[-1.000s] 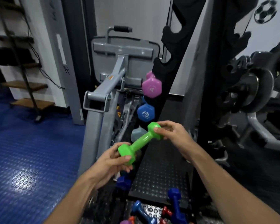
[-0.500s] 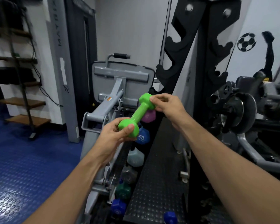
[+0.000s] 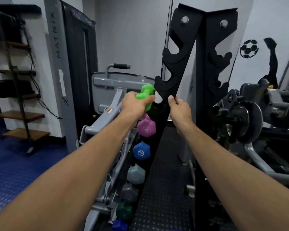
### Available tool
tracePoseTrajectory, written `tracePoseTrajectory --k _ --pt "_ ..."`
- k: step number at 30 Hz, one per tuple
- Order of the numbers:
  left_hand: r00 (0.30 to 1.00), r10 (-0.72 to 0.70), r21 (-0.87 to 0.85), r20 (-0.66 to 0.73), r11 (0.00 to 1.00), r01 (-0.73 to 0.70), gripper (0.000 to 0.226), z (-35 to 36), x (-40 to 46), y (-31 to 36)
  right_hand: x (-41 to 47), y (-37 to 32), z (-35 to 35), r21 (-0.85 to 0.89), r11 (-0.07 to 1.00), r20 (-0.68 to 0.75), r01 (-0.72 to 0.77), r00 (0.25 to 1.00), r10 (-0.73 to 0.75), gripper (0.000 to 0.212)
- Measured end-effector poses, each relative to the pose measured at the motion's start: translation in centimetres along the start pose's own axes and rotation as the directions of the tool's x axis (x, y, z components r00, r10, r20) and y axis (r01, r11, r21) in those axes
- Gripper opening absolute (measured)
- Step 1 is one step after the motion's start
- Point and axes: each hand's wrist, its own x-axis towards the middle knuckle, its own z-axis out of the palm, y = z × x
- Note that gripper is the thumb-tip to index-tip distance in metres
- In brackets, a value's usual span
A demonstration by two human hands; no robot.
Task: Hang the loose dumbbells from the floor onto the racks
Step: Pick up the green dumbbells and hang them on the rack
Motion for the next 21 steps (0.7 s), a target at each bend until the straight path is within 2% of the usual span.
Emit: tracePoseTrajectory --k 5,8,12,16,21 --pt "0.999 0.031 0.232 -0.041 0.972 -0.020 0.052 2.6 2.5 0.5 0.0 0.6 -0.2 0.041 0.999 0.043 0.034 0.998 -0.036 0.054" --pt "0.997 0.064 0.419 -0.035 0.907 -0.043 0.054 3.3 2.9 0.4 0.0 1.1 -0.3 0.079 0.997 0.063 0.014 0.998 -0.019 0.062" --pt "0.993 0.120 0.544 0.007 0.833 -0.104 0.060 3.7 2.8 0.8 0.1 1.5 -0.4 0.147 0.989 0.109 -0.005 0.994 -0.012 0.062" --pt "0.987 0.136 0.526 0.080 0.835 -0.158 0.067 3.7 2.9 0.6 0.5 1.9 -0.6 0.177 0.984 0.133 -0.014 0.991 -0.010 0.062" --pt "0.986 0.125 0.398 0.106 0.904 -0.158 0.054 3.8 2.6 -0.4 1.3 3.0 -0.3 0.231 0.972 0.167 -0.032 0.986 -0.008 0.070"
